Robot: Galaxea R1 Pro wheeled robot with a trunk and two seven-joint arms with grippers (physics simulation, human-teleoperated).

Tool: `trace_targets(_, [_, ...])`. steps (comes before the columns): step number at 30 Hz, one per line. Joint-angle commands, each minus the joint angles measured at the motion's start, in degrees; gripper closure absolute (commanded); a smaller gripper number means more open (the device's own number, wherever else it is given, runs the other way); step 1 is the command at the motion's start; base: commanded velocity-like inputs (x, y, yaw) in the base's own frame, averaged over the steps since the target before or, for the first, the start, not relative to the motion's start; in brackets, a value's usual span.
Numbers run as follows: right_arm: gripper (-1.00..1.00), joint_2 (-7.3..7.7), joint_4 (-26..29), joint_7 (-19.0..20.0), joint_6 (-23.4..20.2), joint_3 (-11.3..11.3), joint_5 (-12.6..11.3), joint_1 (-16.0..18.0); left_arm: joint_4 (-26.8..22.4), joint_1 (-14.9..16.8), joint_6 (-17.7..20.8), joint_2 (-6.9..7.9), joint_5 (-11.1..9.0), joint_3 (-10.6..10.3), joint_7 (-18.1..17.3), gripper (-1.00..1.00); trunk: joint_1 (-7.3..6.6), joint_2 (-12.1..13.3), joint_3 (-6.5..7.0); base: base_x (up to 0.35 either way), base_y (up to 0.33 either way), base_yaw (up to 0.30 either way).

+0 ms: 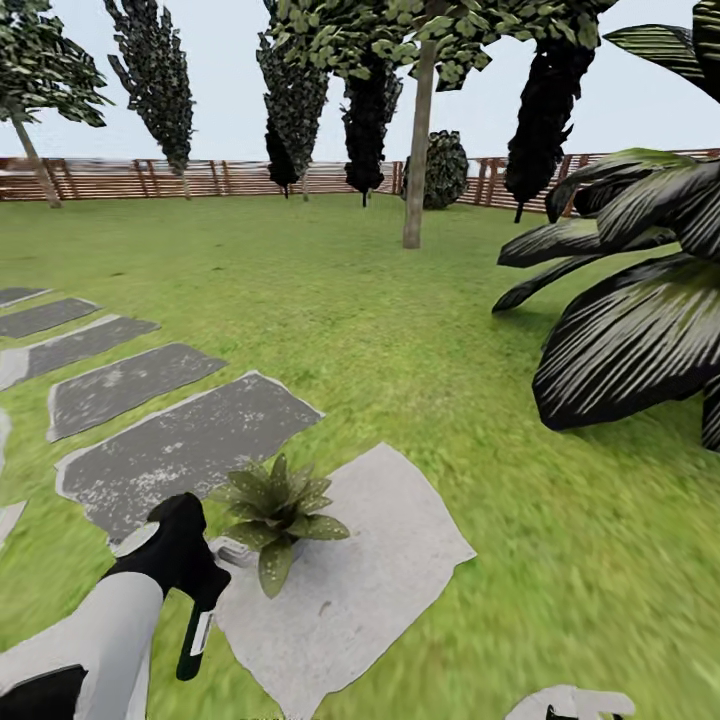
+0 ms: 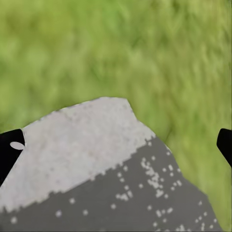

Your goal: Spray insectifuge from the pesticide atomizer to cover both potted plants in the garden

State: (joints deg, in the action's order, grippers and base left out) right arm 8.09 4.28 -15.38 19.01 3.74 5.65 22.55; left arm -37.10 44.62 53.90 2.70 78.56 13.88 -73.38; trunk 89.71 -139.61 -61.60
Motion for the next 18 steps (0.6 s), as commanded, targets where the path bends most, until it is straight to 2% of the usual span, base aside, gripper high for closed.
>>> trace_targets(1, [-1.00,-0.03,-0.06,-0.15,0.15,0.39,0.59,0.03,-0.21,0.75,0.44,0.00,2.18,-0.27,-3.26,1.00,-0.01,-0.02,-0.06,0.000,0.000,0.278])
trace_targets(3, [-1.00,-0.02,-0.06,-0.16,0.15,0.39,0.59,0.03,-0.47,2.77,0.43,0.19,5.76,-0.84,-8.35,1.00,-0.01,-0.02,-0.06,0.000,0.000,0.278])
trace_targets(5, [-1.00,-0.01,-0.06,-0.17,0.15,0.39,0.59,0.03,-0.56,4.54,0.43,0.38,9.55,-0.99,-11.05,1.00,-0.01,-0.02,-0.06,0.000,0.000,0.238])
trace_targets(8, [-1.00,-0.01,-0.06,-0.16,0.15,0.39,0.59,0.03,-0.60,6.22,0.42,0.36,13.35,-0.99,-12.47,1.00,-0.01,-0.02,-0.06,0.000,0.000,0.089])
trace_targets(10, [-1.00,-0.01,-0.06,-0.16,0.15,0.39,0.59,0.03,-0.61,6.75,0.42,0.26,14.31,-0.97,-12.81,1.00,-0.01,-0.02,-0.06,0.077,0.000,0.020])
trace_targets(18, [-1.00,0.33,-0.20,-0.18,0.15,0.39,0.63,0.03,-0.61,6.95,0.42,0.17,14.68,-0.96,-12.93,1.00,-0.01,-0.02,-0.06,0.301,-0.042,0.002])
